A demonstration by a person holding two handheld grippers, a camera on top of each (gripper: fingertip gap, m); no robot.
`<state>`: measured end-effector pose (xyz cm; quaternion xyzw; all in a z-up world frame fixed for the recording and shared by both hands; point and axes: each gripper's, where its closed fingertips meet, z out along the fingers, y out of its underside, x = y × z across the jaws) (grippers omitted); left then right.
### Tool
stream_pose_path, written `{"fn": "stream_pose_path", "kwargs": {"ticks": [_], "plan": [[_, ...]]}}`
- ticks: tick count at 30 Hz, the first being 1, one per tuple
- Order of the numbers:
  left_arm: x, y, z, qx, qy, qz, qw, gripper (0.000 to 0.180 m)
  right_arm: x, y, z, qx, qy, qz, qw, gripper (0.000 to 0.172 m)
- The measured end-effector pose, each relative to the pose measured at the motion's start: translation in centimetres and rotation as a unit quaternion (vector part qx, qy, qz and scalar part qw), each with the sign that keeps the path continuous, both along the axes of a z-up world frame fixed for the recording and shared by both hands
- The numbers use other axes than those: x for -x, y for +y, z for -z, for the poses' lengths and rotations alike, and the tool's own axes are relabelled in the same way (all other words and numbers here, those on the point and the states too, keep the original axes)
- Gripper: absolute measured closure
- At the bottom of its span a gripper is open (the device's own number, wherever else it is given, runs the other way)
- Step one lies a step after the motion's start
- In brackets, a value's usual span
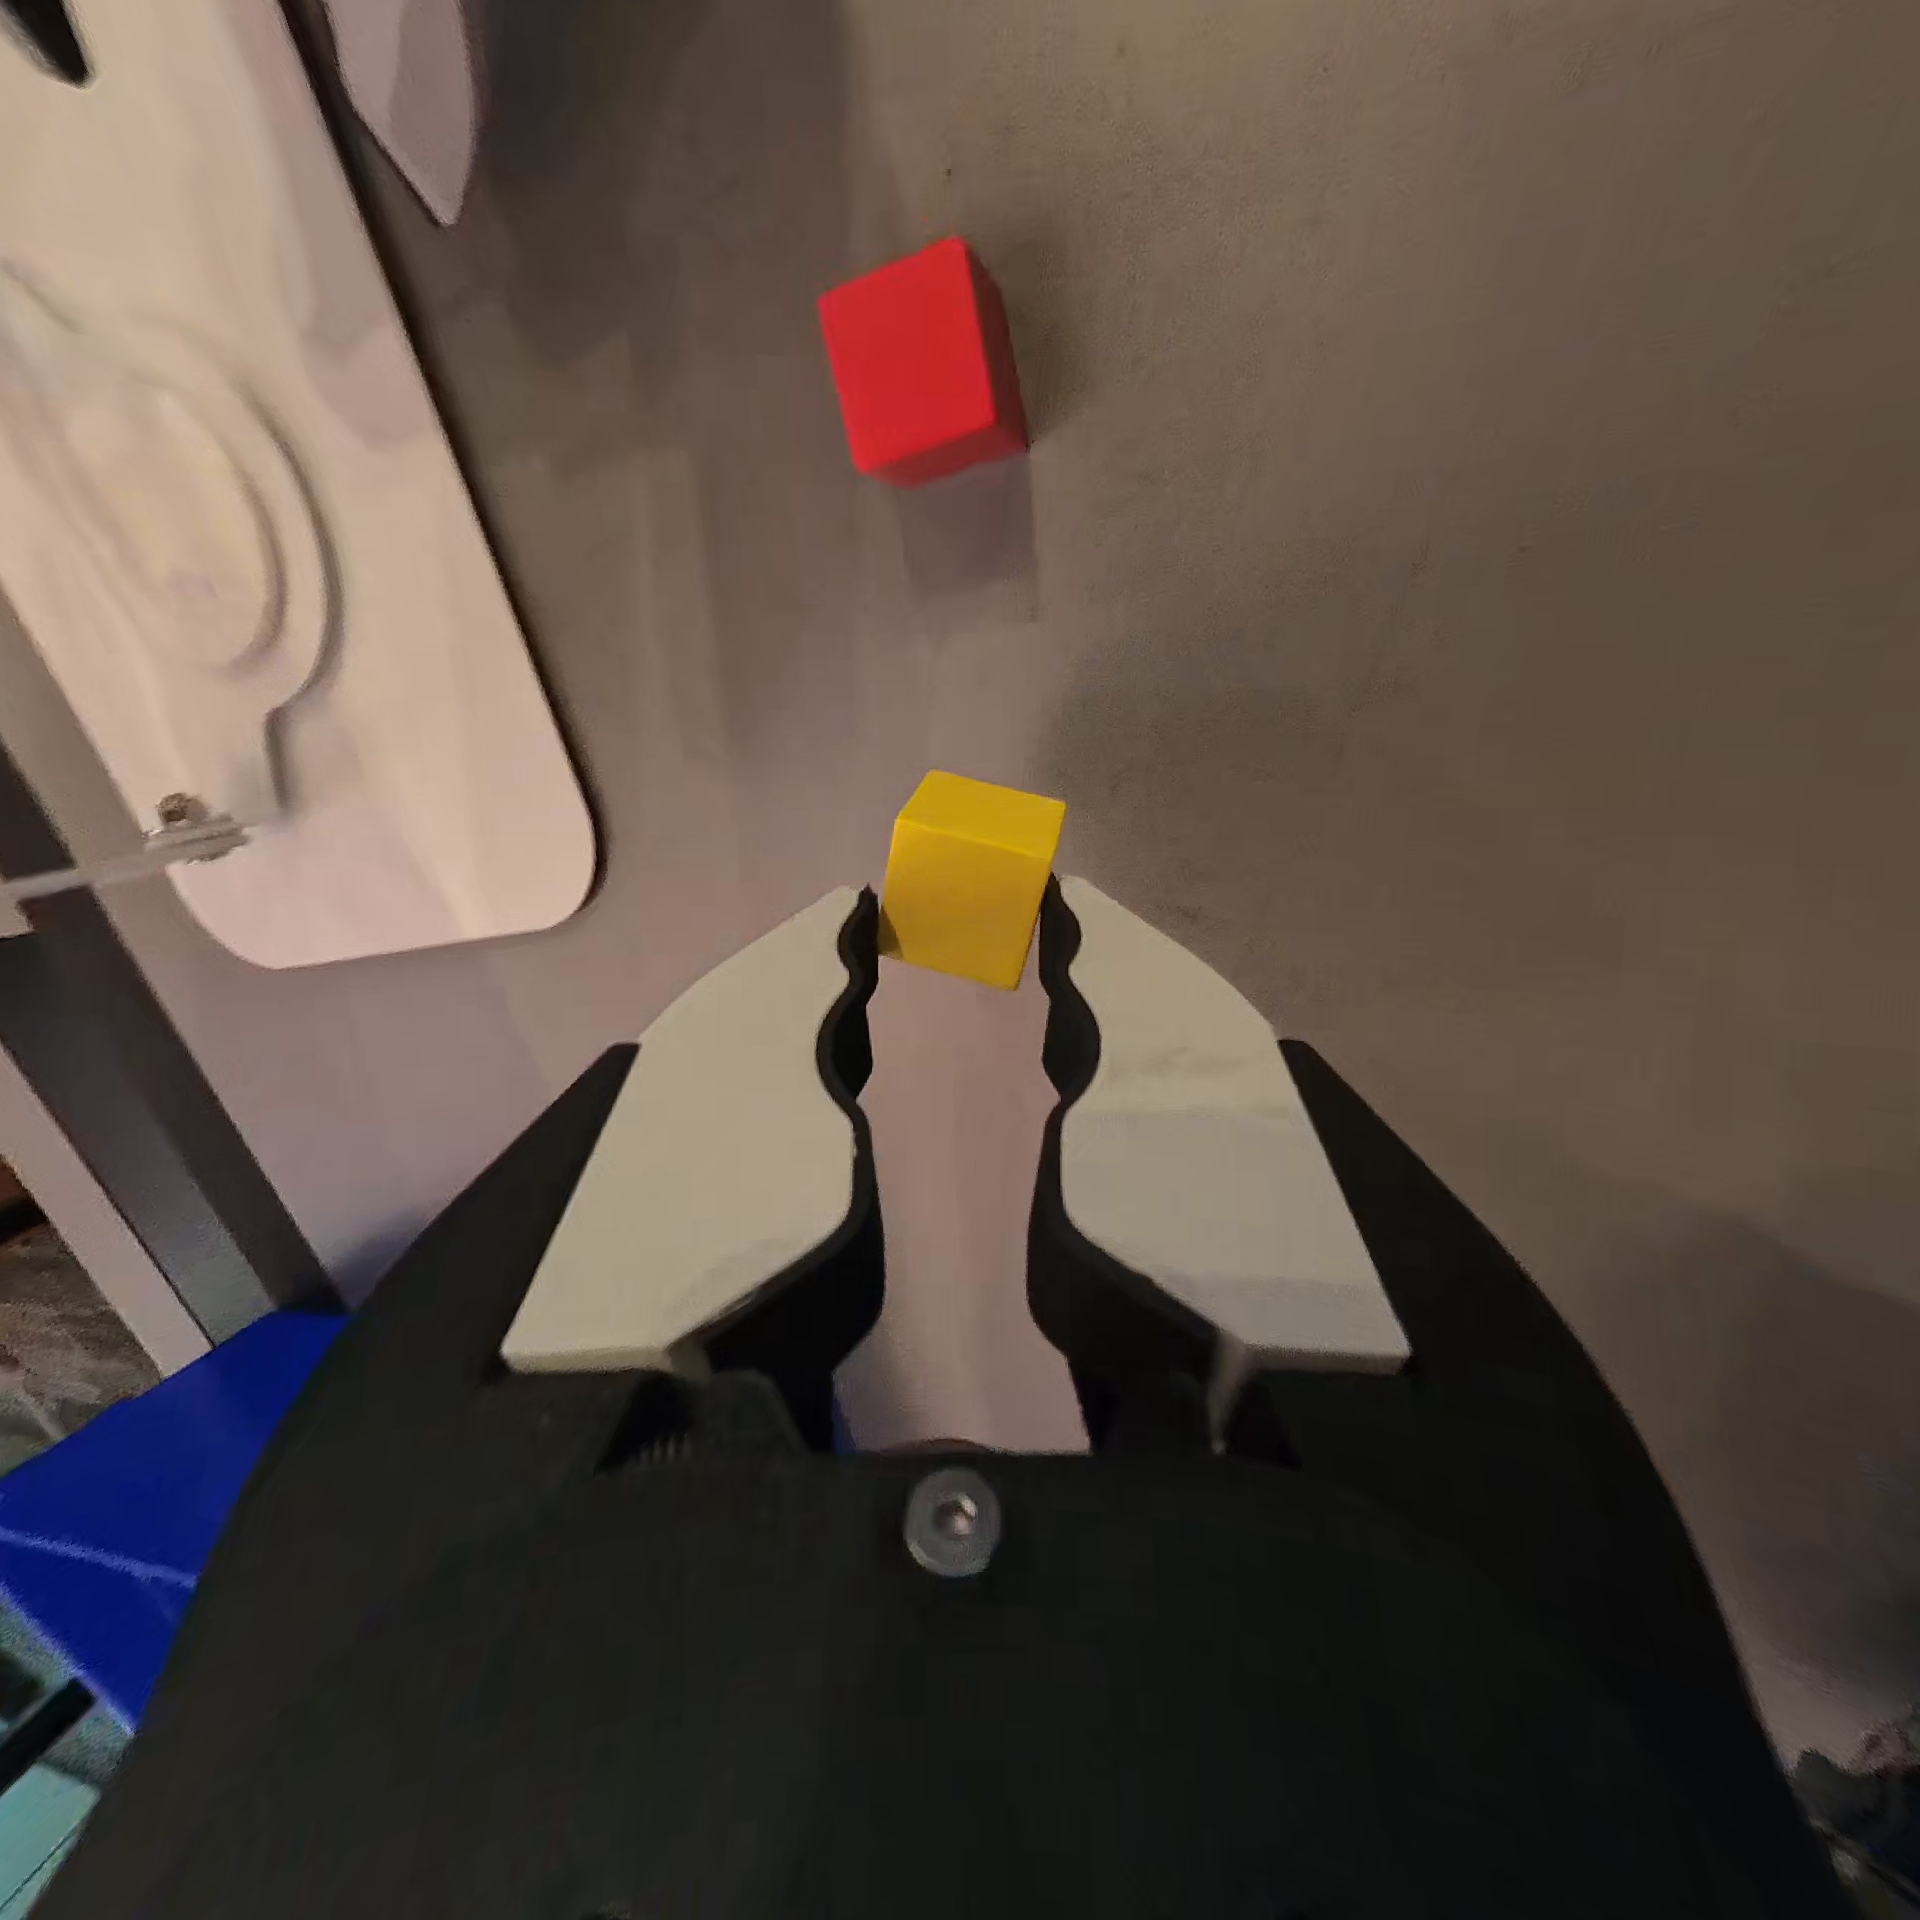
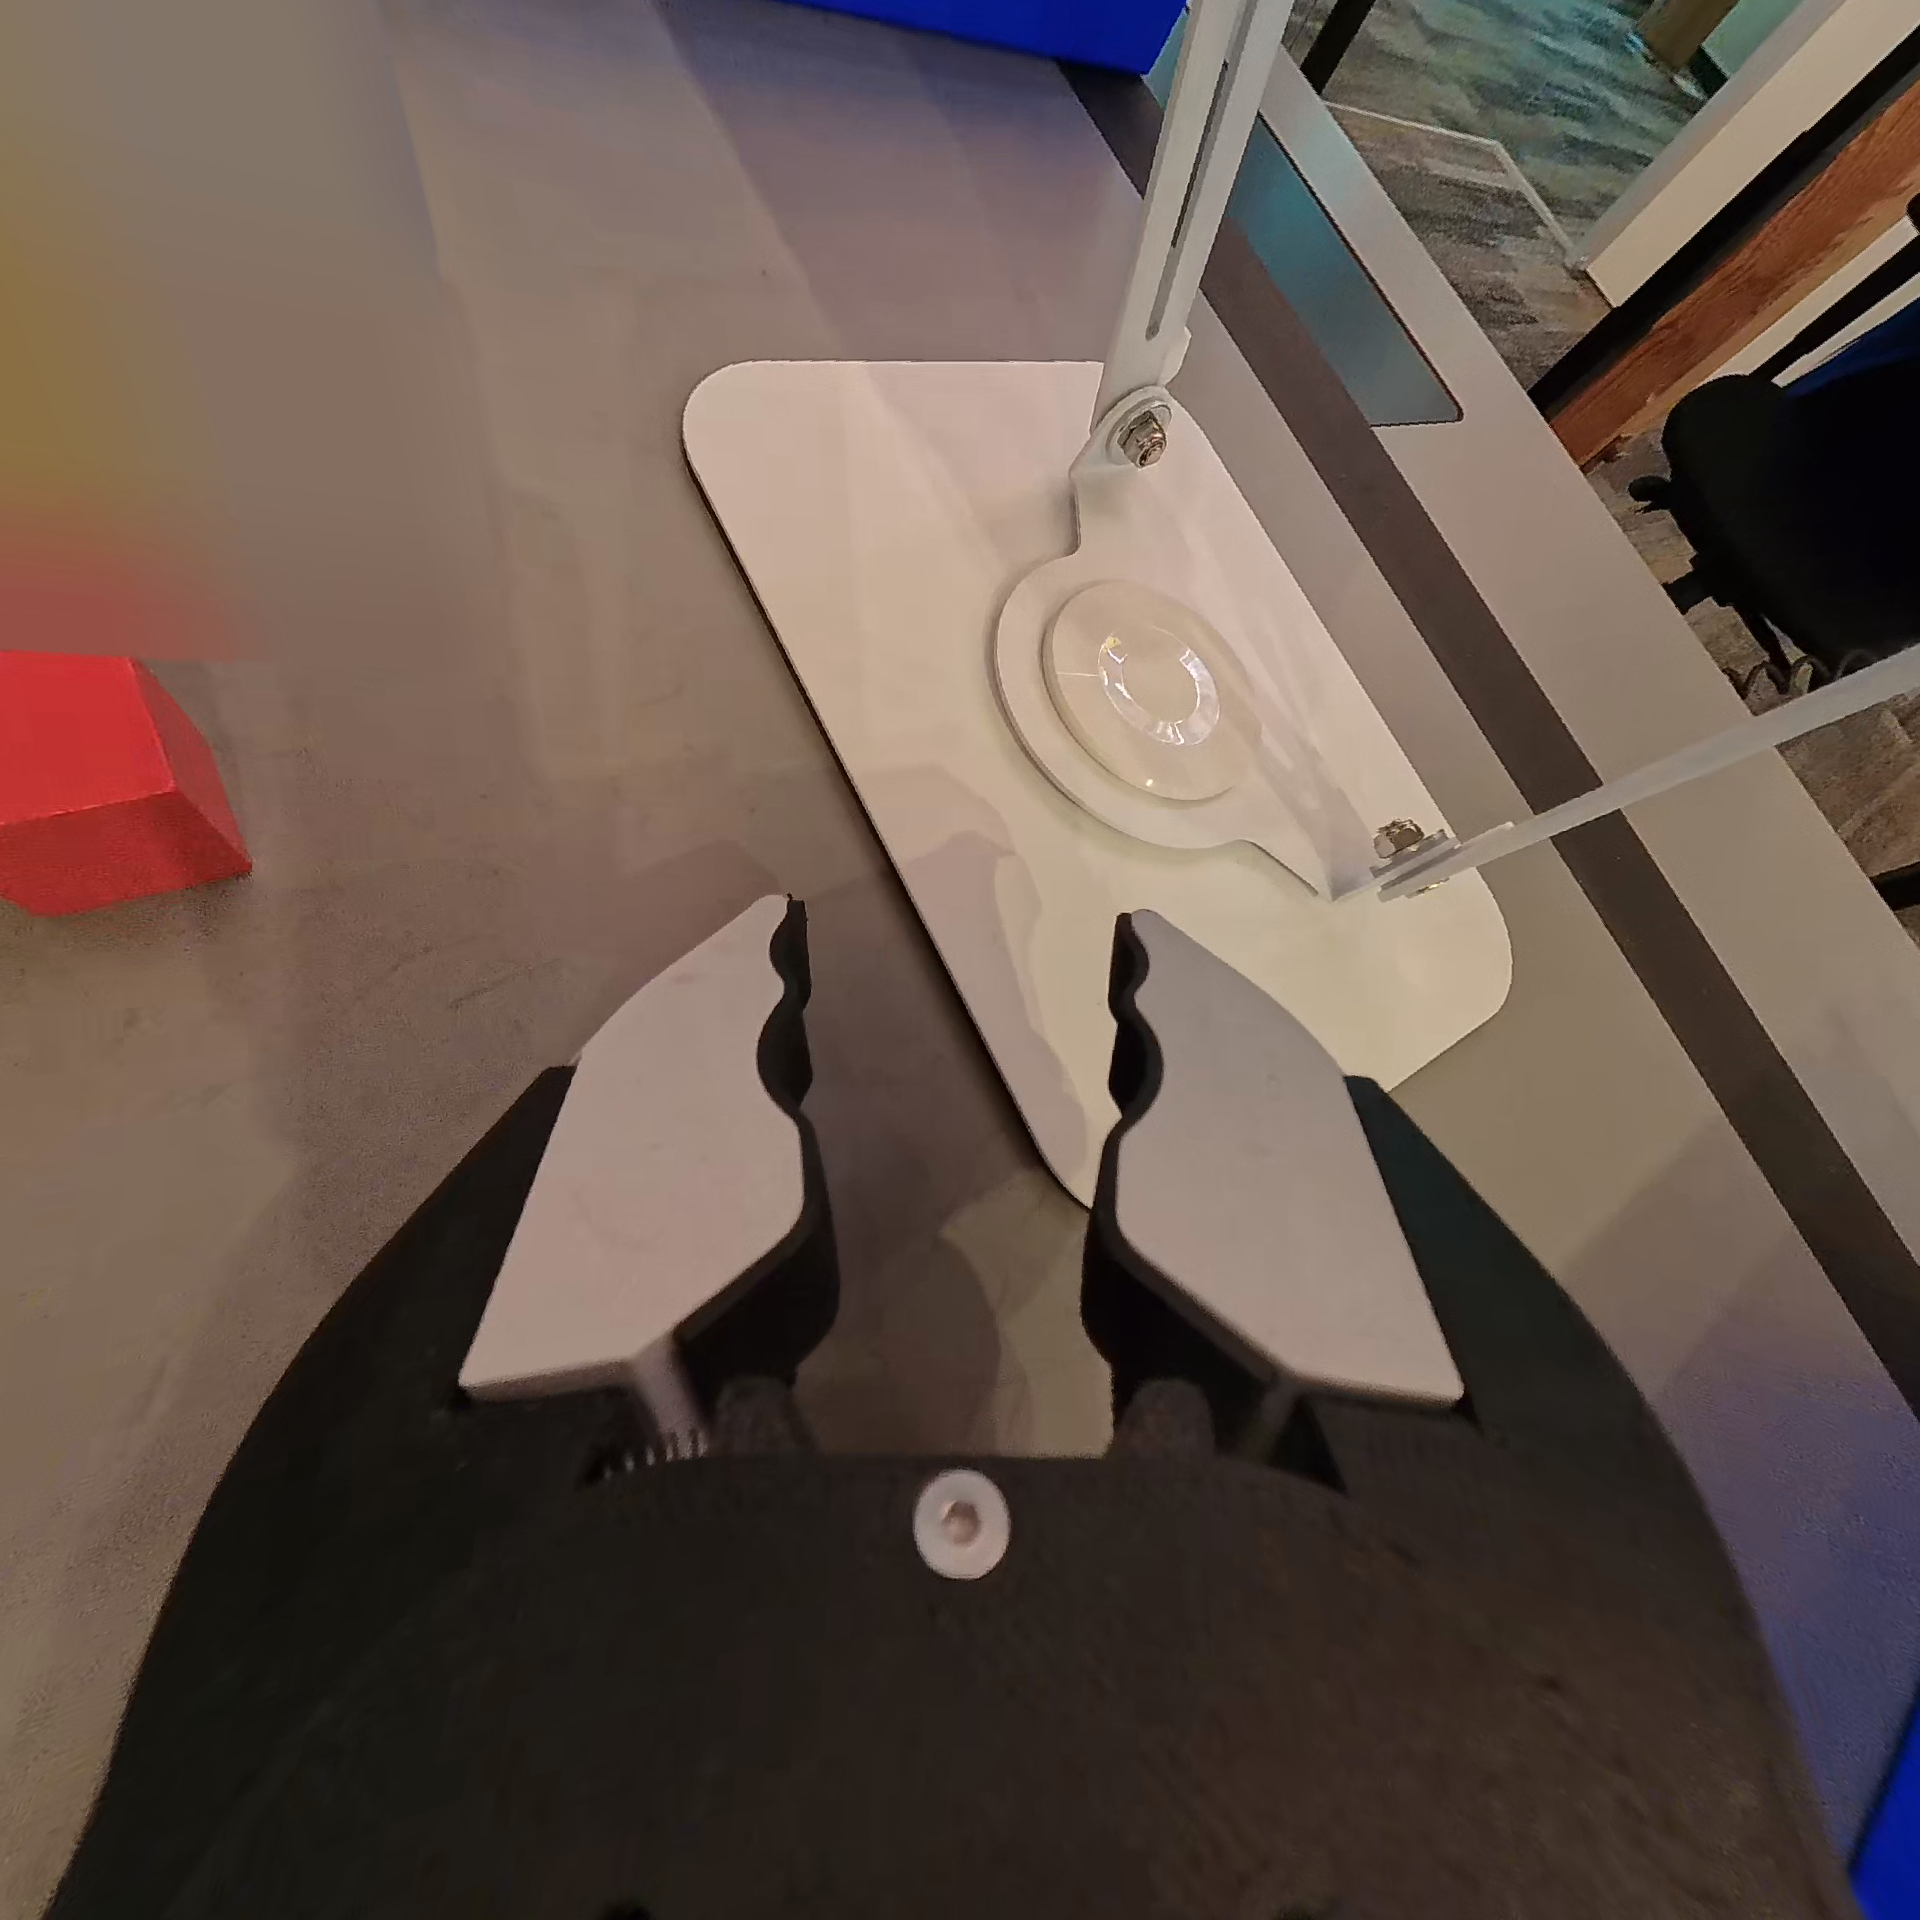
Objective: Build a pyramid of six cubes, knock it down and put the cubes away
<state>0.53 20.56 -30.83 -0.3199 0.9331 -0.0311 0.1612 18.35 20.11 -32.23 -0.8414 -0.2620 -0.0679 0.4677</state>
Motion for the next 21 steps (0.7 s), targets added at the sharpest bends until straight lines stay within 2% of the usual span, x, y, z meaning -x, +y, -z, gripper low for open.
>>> {"fn": "stream_pose_path", "kwargs": {"ticks": [4,8,15,21], "plan": [[-1.4,-0.2,2.1,-0.006,0.027,-0.041,0.999,0.151,0.0,0.0,0.0,0.002,0.001,-0.001,1.000,0.116],[-1.9,-0.6,3.1,0.009,0.042,-0.096,0.994,0.152,0.0,0.0,0.1,0.003,0.001,-0.001,1.000,0.116],[-3.3,-2.6,3.1,0.035,0.032,-0.153,0.987,0.152,0.0,0.0,0.0,0.002,0.000,-0.001,1.000,0.116],[-3.9,-3.1,3.1,0.045,0.027,-0.185,0.981,0.152,0.1,-0.1,0.1,0.001,-0.002,-0.002,1.000,0.116]]}}
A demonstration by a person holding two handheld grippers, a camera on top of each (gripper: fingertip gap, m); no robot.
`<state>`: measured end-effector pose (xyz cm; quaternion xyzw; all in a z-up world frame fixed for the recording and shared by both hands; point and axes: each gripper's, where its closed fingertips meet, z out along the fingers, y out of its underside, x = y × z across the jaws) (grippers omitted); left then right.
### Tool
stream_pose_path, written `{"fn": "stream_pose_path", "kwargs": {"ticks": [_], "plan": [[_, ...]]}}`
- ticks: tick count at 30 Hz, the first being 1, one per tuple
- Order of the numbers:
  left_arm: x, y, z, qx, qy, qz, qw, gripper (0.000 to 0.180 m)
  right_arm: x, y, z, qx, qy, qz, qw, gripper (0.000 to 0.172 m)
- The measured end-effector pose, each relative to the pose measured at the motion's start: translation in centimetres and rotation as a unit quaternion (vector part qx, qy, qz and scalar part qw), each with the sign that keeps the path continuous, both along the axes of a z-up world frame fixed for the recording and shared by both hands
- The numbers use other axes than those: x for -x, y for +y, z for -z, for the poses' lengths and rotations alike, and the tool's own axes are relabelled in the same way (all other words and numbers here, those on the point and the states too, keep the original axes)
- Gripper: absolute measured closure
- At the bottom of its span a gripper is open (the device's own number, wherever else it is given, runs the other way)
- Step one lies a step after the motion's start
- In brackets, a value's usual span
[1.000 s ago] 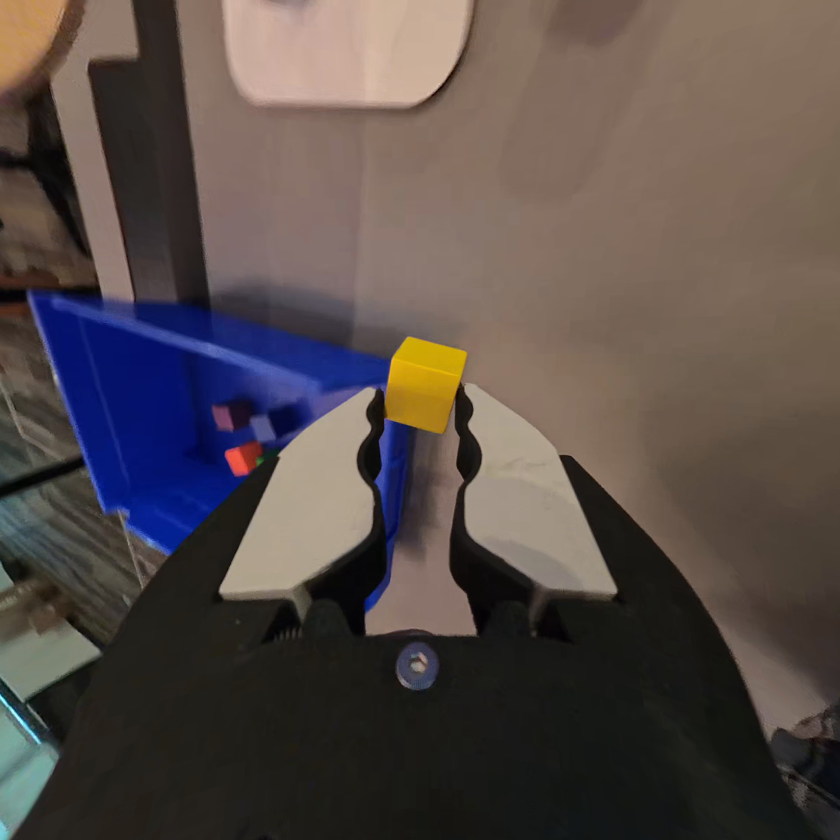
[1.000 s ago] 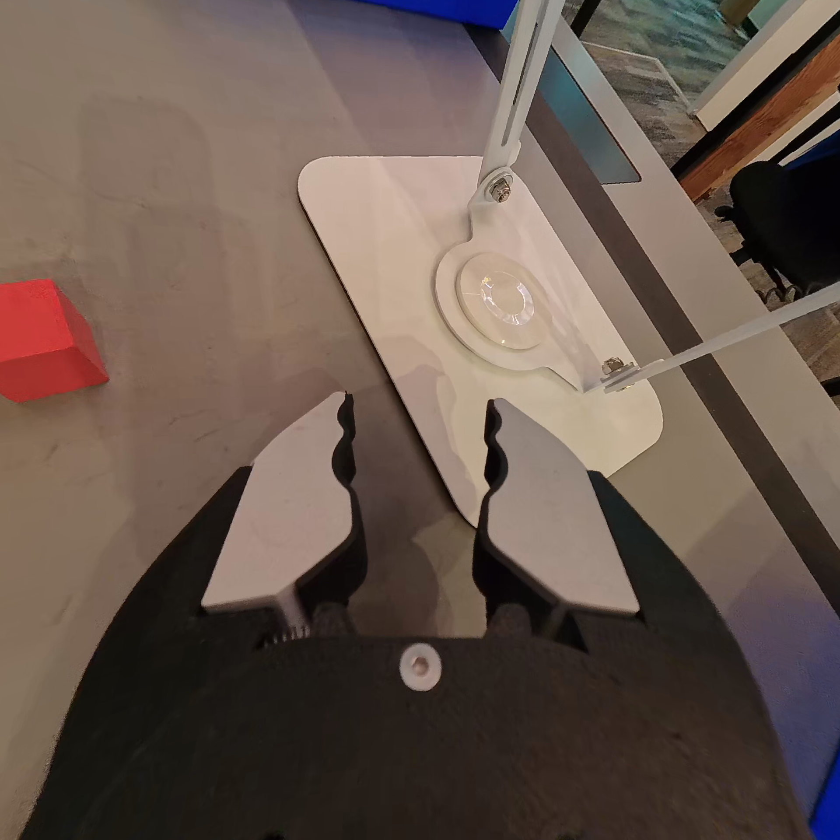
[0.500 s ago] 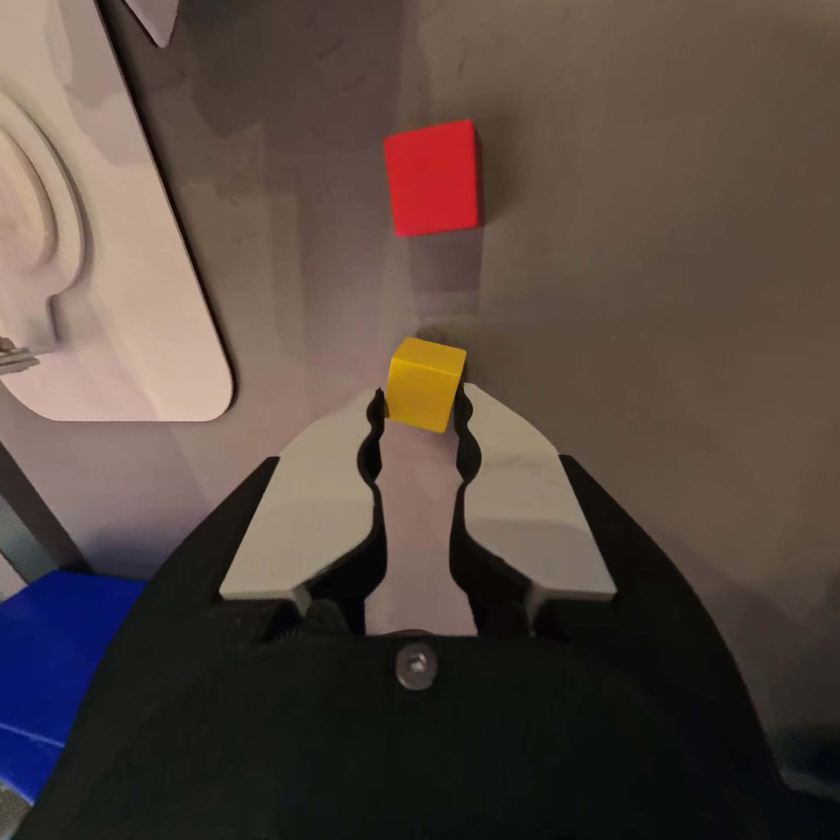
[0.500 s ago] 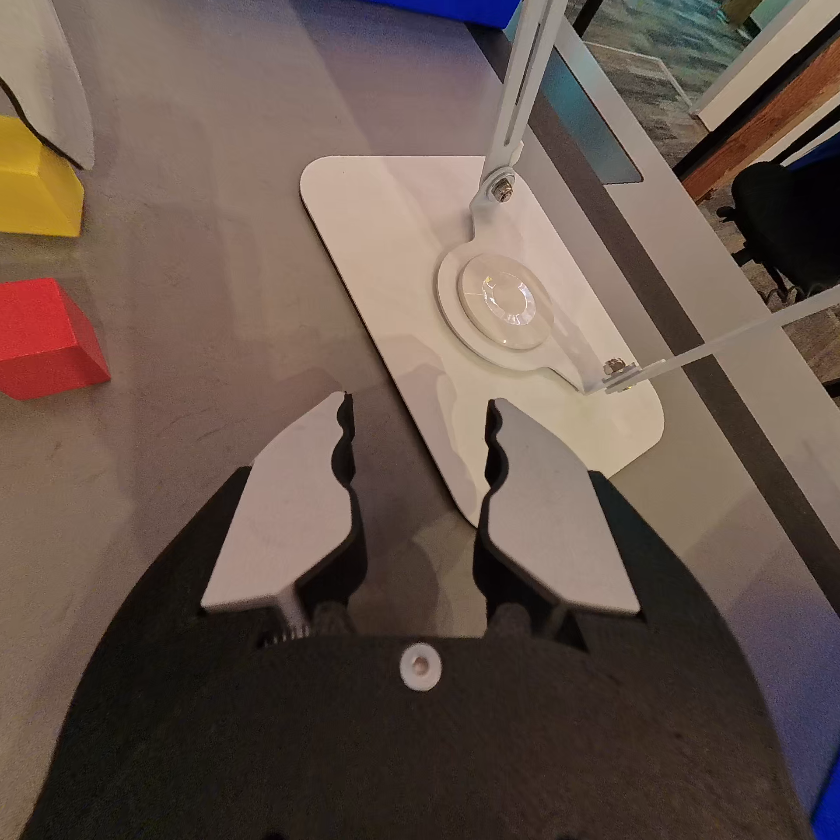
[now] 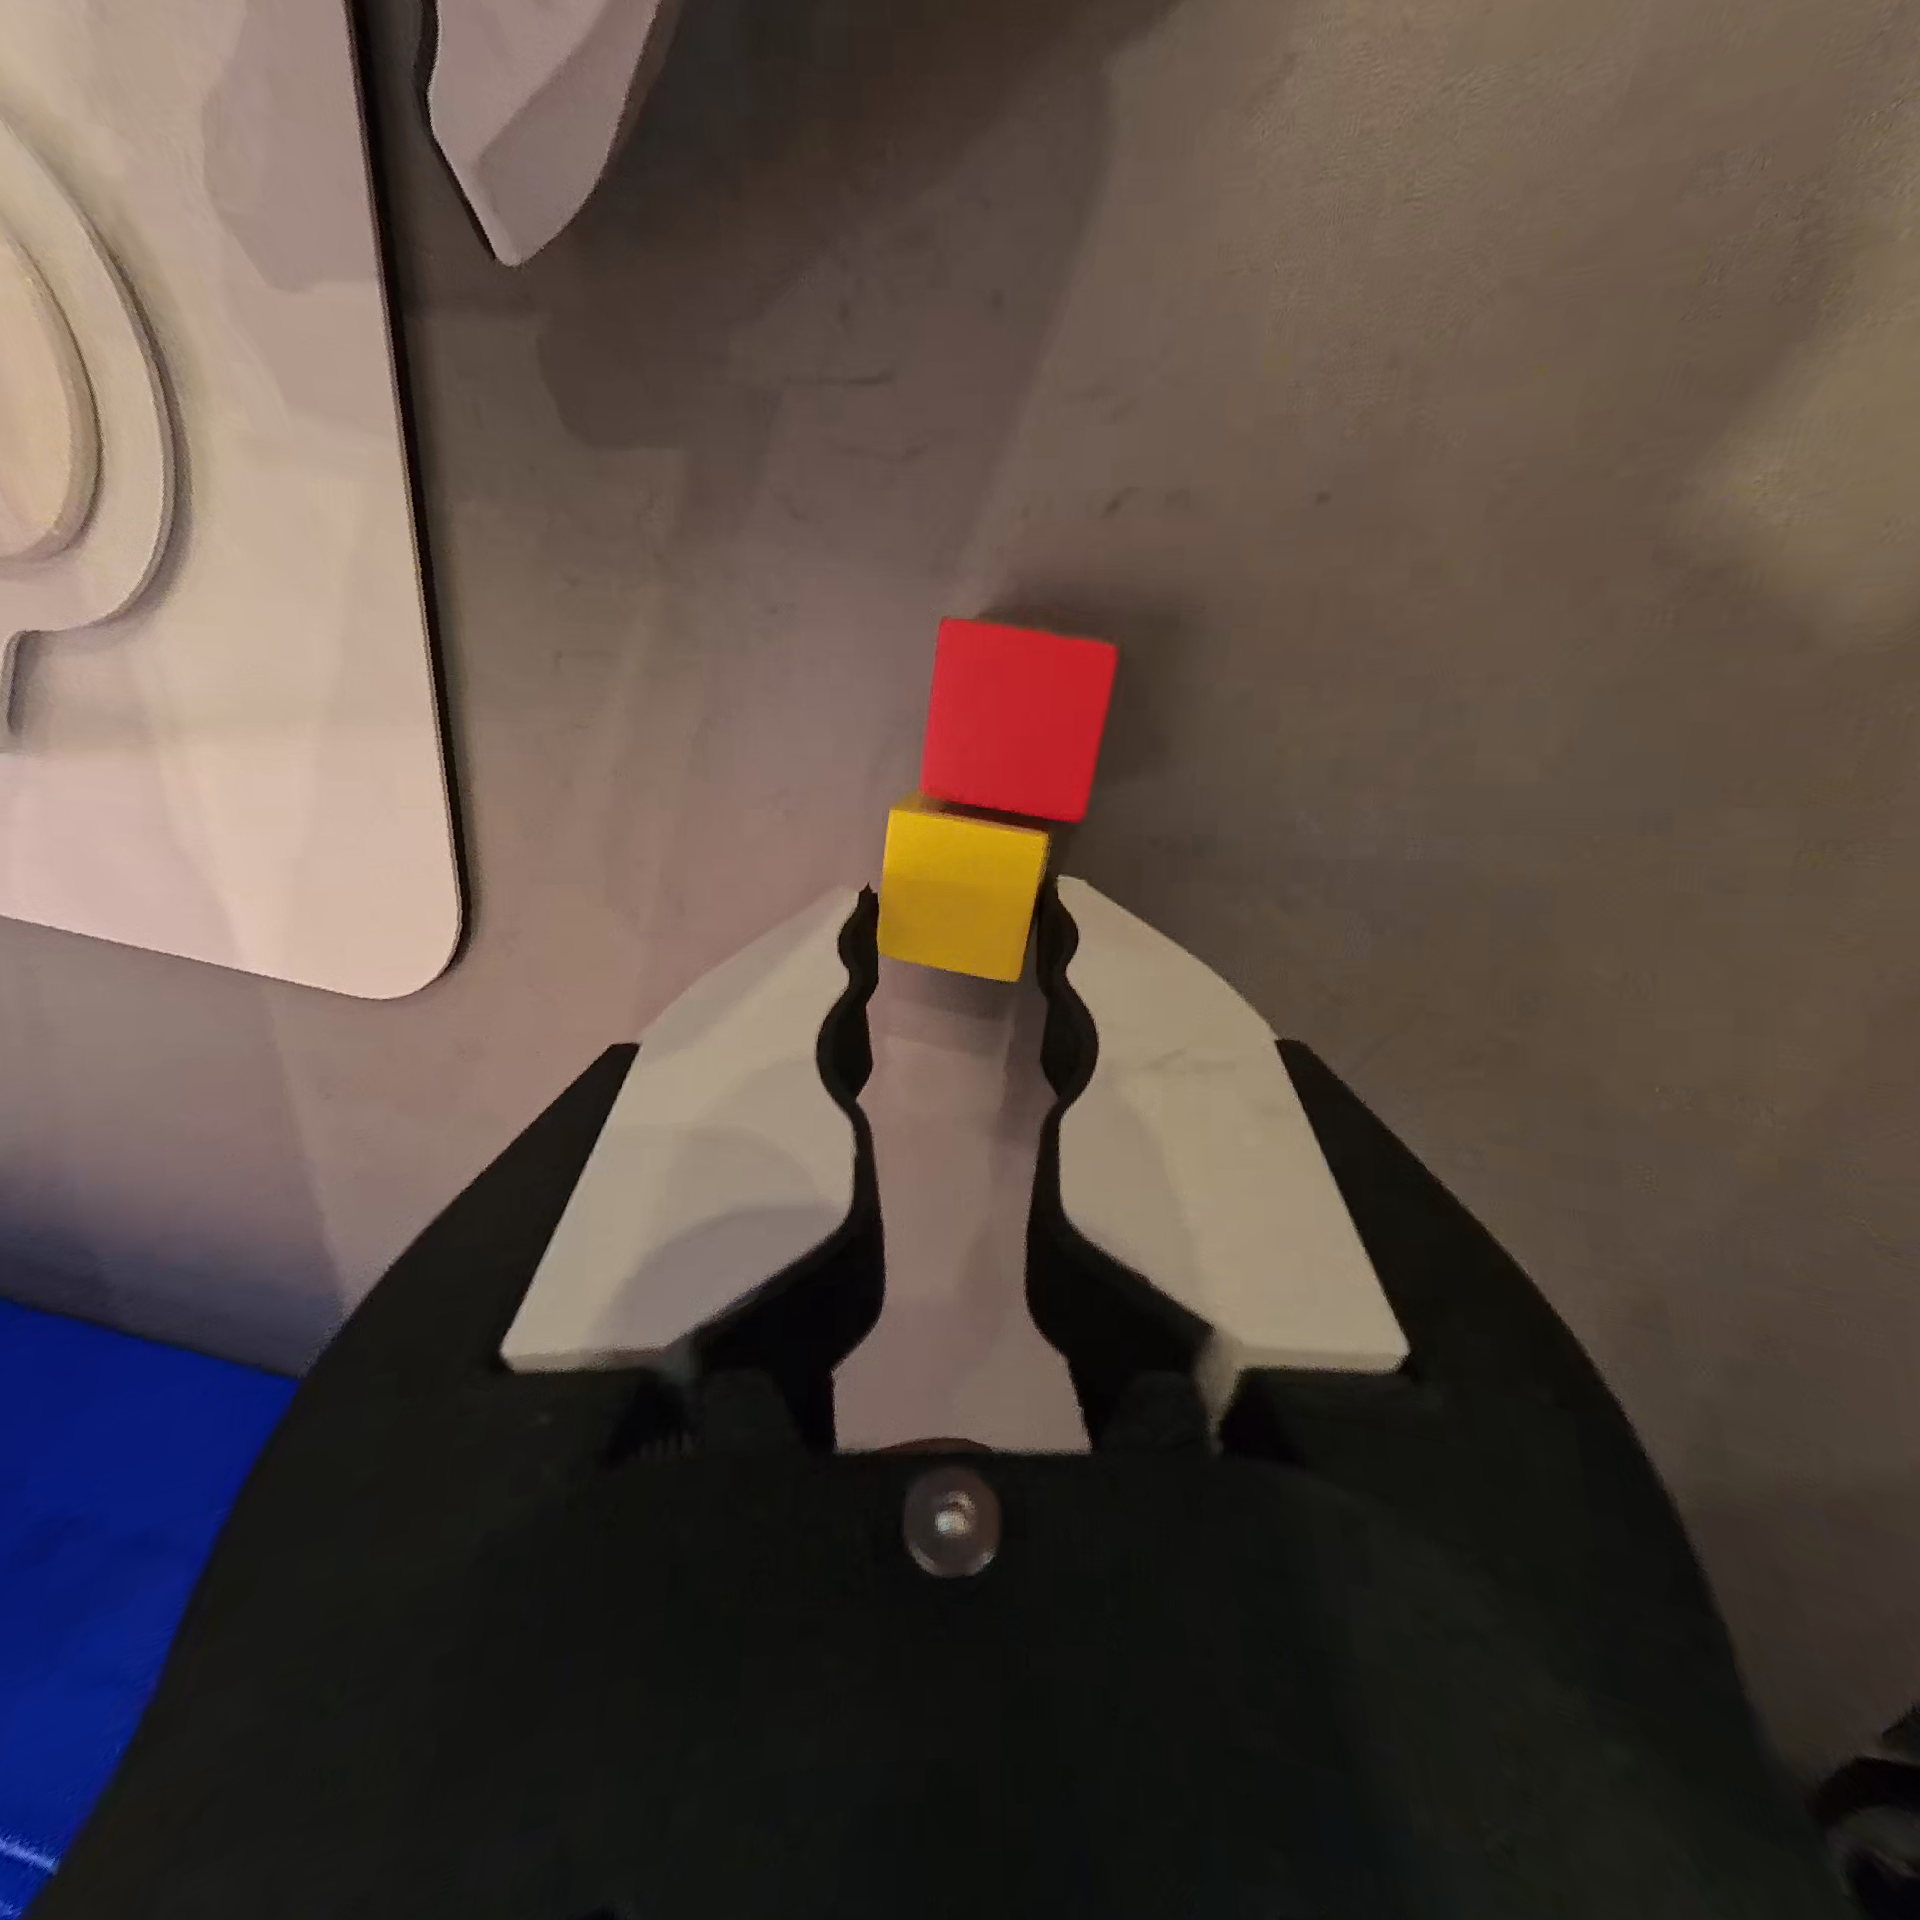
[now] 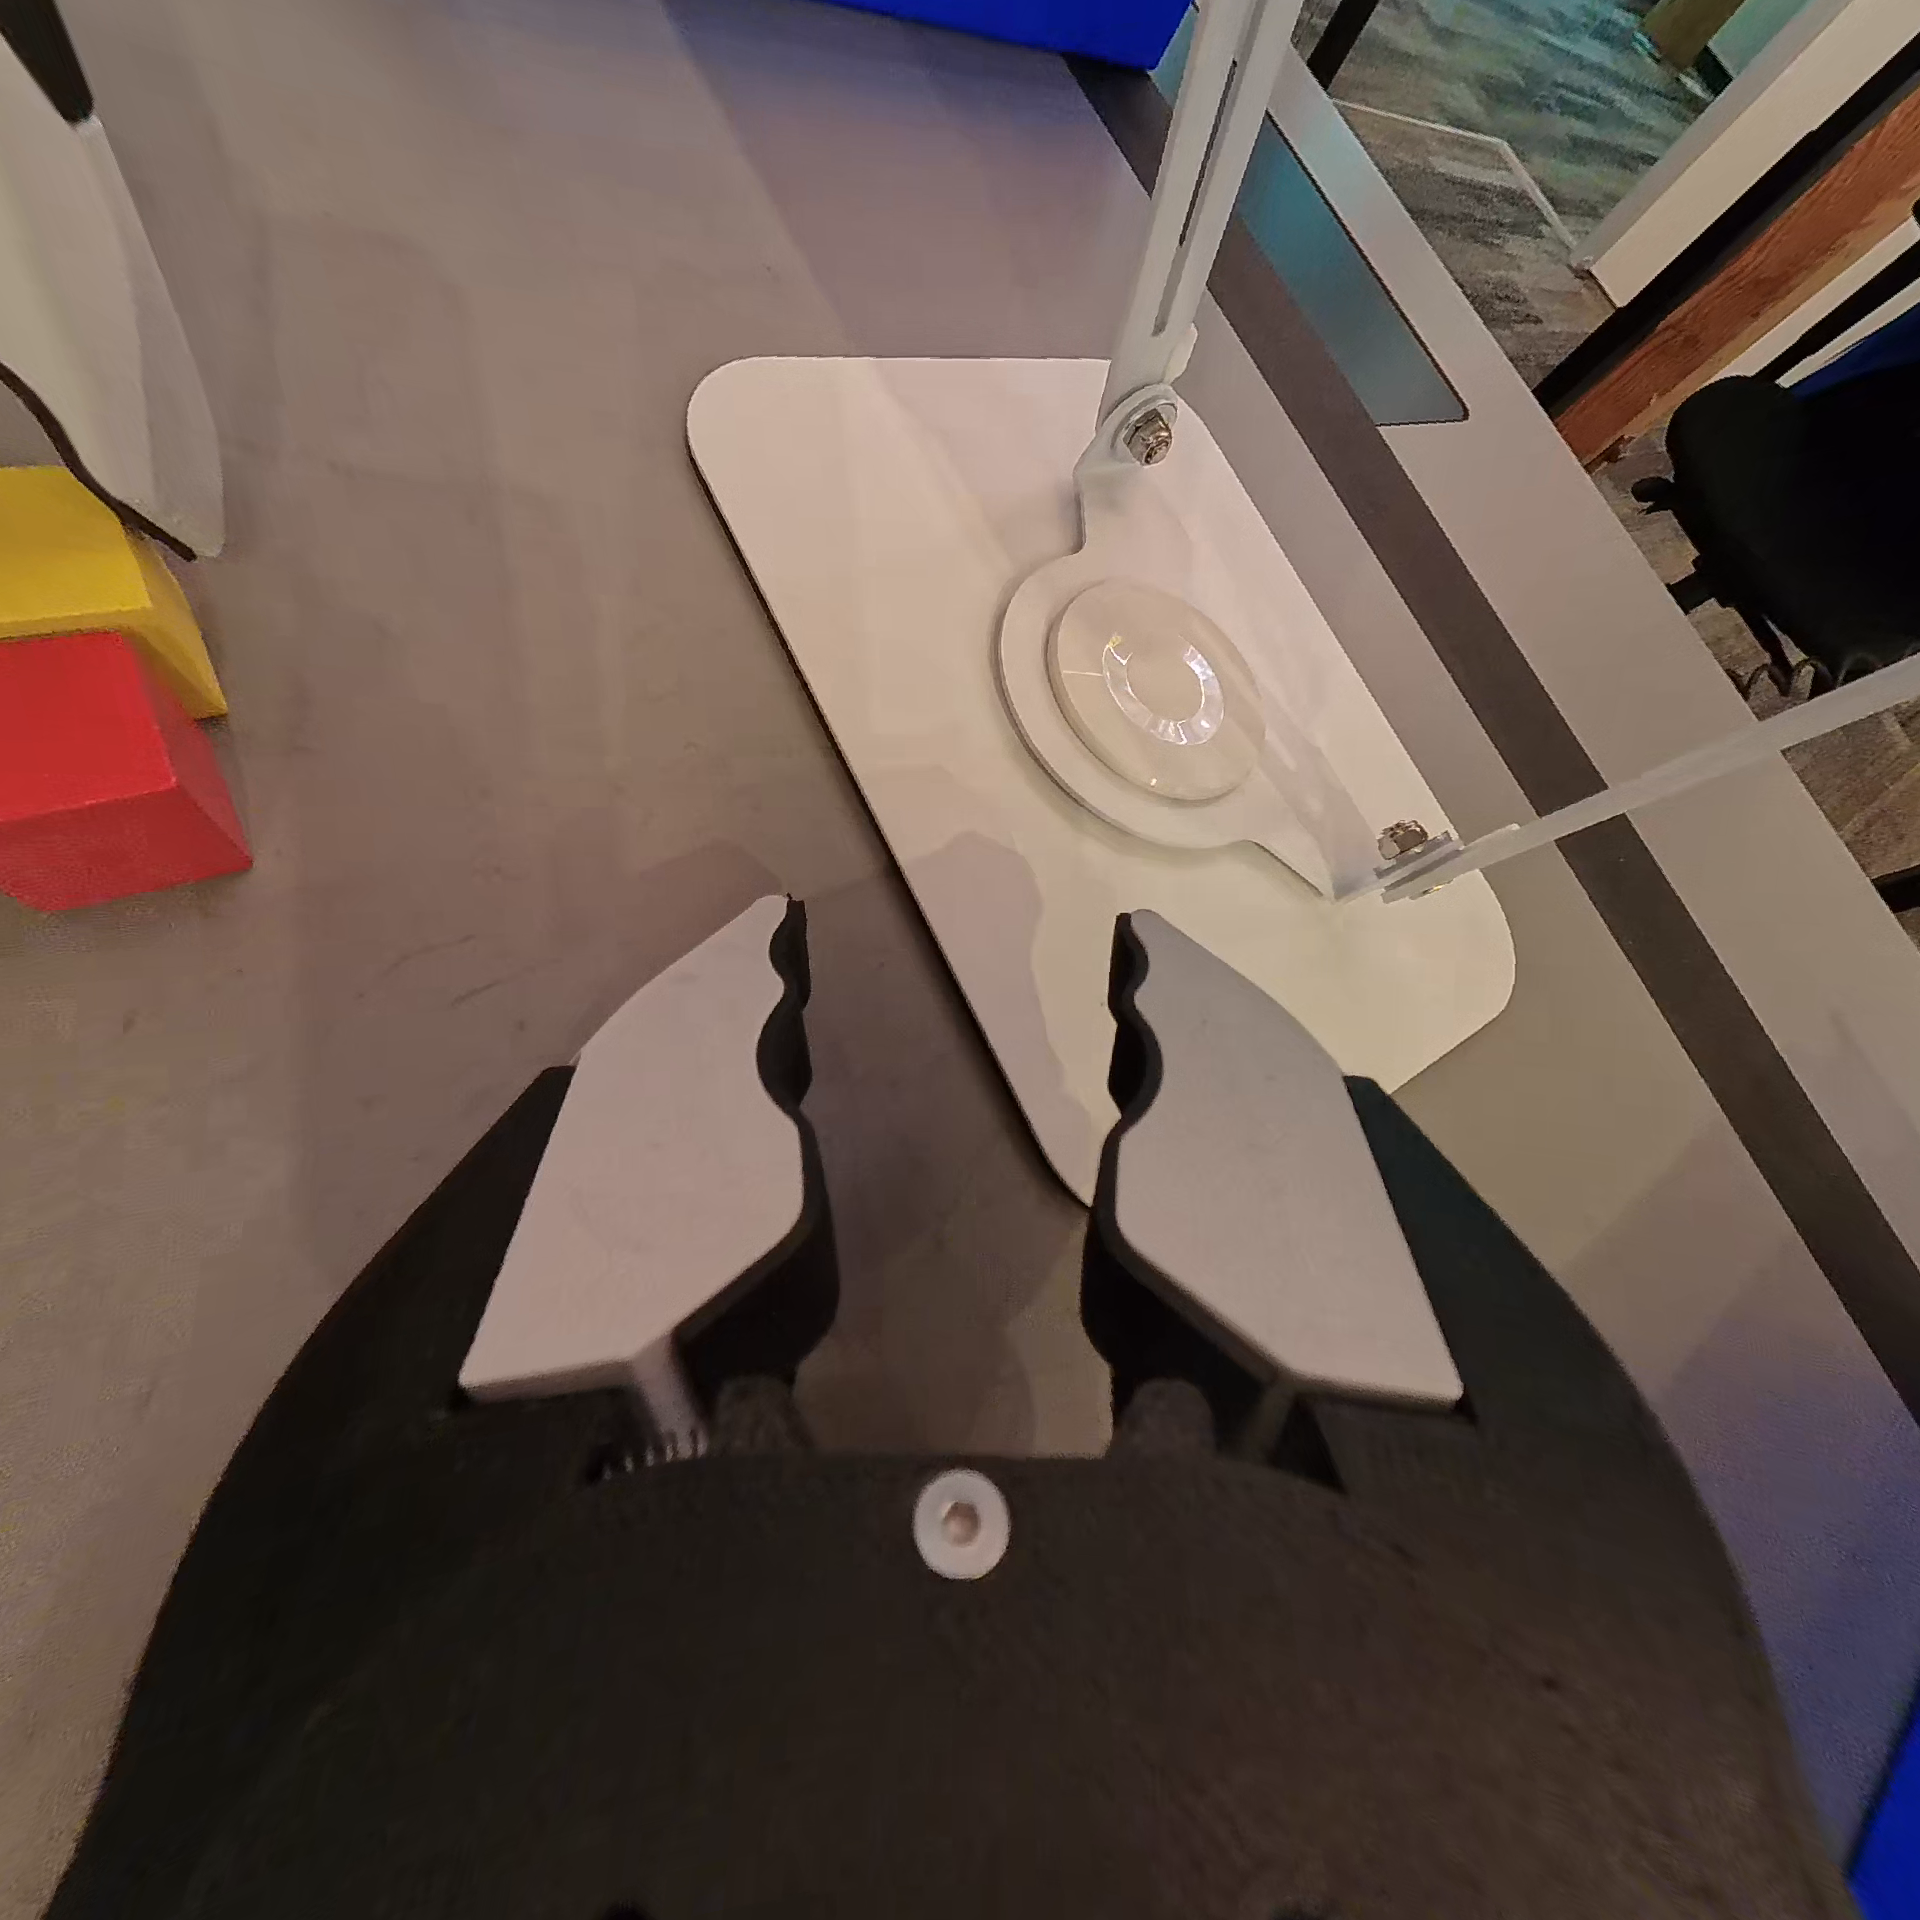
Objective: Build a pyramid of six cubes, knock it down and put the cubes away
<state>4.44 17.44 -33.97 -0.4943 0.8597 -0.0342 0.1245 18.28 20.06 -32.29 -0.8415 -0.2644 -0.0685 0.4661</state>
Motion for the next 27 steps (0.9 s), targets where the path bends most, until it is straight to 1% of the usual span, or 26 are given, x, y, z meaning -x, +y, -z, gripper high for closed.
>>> {"fn": "stream_pose_path", "kwargs": {"ticks": [12,13,14,15,17,20,22,24,27], "plan": [[0.0,-0.5,0.1,-0.002,0.000,0.006,1.000,0.151,0.0,0.0,0.0,0.001,0.000,0.000,1.000,0.116],[0.0,-0.6,0.1,0.001,0.000,0.006,1.000,0.148,0.0,0.0,0.0,0.002,0.000,0.000,1.000,0.116],[-0.1,-0.7,0.1,0.007,-0.001,0.005,1.000,0.140,0.0,0.0,0.0,0.001,0.000,0.000,1.000,0.116],[0.0,-0.8,0.0,0.009,0.000,0.005,1.000,0.135,0.0,0.0,0.0,0.001,-0.001,-0.001,1.000,0.116],[0.0,-0.2,-0.5,-0.009,-0.008,0.003,1.000,0.124,0.0,0.0,0.0,0.001,0.000,-0.001,1.000,0.116],[0.3,0.4,-1.6,-0.018,-0.013,0.002,1.000,0.118,0.0,0.0,0.0,0.000,0.000,-0.001,1.000,0.116],[1.2,1.2,-2.7,-0.024,-0.012,0.000,1.000,0.121,0.0,-0.1,0.0,0.000,0.001,-0.001,1.000,0.116],[2.2,3.3,-5.3,-0.041,-0.037,-0.023,0.998,0.122,0.0,-0.1,0.0,0.000,0.002,-0.001,1.000,0.116],[4.8,9.3,-10.4,-0.074,-0.097,-0.099,0.988,0.128,0.0,-0.1,0.0,0.001,0.002,0.000,1.000,0.116]]}}
